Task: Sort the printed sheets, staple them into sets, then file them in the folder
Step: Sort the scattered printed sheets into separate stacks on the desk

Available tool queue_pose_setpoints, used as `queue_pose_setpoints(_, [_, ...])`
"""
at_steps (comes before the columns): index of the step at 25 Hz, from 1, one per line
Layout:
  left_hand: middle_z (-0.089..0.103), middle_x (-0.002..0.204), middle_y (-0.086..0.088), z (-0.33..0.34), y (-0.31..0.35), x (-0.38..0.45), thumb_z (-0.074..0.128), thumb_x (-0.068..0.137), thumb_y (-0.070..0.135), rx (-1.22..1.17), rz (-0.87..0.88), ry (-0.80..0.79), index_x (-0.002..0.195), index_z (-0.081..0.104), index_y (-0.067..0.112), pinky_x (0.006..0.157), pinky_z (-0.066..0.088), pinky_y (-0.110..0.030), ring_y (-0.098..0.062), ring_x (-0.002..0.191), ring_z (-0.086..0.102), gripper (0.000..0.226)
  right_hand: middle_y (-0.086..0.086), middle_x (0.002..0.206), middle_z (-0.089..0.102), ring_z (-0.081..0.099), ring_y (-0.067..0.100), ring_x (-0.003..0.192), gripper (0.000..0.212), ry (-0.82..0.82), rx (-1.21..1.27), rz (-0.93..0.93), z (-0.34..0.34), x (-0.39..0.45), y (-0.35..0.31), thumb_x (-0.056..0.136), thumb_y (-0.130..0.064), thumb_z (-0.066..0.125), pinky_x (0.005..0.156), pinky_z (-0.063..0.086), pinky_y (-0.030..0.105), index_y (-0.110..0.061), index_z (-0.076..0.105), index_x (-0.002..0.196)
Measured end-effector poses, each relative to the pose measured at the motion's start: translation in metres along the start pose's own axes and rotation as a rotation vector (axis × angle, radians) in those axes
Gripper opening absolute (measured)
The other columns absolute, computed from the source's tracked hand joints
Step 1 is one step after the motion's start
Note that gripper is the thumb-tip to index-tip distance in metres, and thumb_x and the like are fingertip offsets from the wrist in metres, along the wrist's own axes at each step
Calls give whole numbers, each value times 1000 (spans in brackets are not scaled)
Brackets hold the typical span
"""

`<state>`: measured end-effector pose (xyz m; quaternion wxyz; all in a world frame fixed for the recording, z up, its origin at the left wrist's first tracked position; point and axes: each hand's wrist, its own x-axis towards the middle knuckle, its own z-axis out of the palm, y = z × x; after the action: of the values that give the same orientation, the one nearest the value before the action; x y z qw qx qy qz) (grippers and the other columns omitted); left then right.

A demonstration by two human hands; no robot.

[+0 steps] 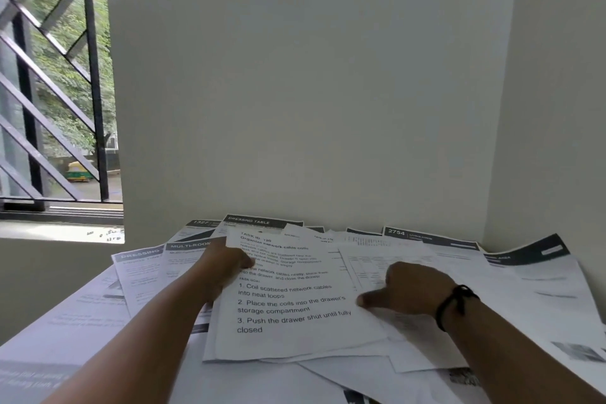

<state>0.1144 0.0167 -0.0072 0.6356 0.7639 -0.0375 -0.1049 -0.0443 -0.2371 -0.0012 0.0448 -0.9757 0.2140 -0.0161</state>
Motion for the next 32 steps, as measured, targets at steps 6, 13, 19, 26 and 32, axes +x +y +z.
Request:
queue_pose_setpoints(6, [69,88,-20,-1,1,2,53,90,-3,4,70,115,95,55,6,70,58,-48,-37,75,69,11,-9,78,53,55,16,84,34,-39,105,36,2,-6,-17,79,-52,54,69,42,26,-21,52,92])
queue_pose_setpoints(13, [69,84,-14,-5,4,-5,51,96,8,6,166,178,92,60,6,58,54,-32,-30,69,68,10,-2,98,59,55,18,93,37,-98,146,-23,-3,5,-5,81,-51,59,72,40,26,-16,57,92])
queue_pose_setpoints(19, [69,87,-15,-4,9,-7,49,98,9,-29,151,160,102,61,9,56,51,-30,-29,71,67,12,11,129,56,54,26,118,59,42,280,304,-25,13,83,76,-43,75,91,42,29,-8,57,120])
queue_pose_setpoints(26, [69,82,-11,0,11,-12,50,99,11,34,140,142,102,61,13,55,52,-32,-29,67,68,12,13,92,61,55,21,65,51,-99,477,435,-35,0,112,64,-27,89,54,45,23,-5,58,98])
queue_pose_setpoints(32, [68,79,-11,4,11,-18,49,99,12,65,150,154,103,61,11,50,48,-27,-28,63,66,13,11,98,70,65,25,81,45,-46,318,414,-39,10,119,60,-29,83,70,51,26,-3,70,94])
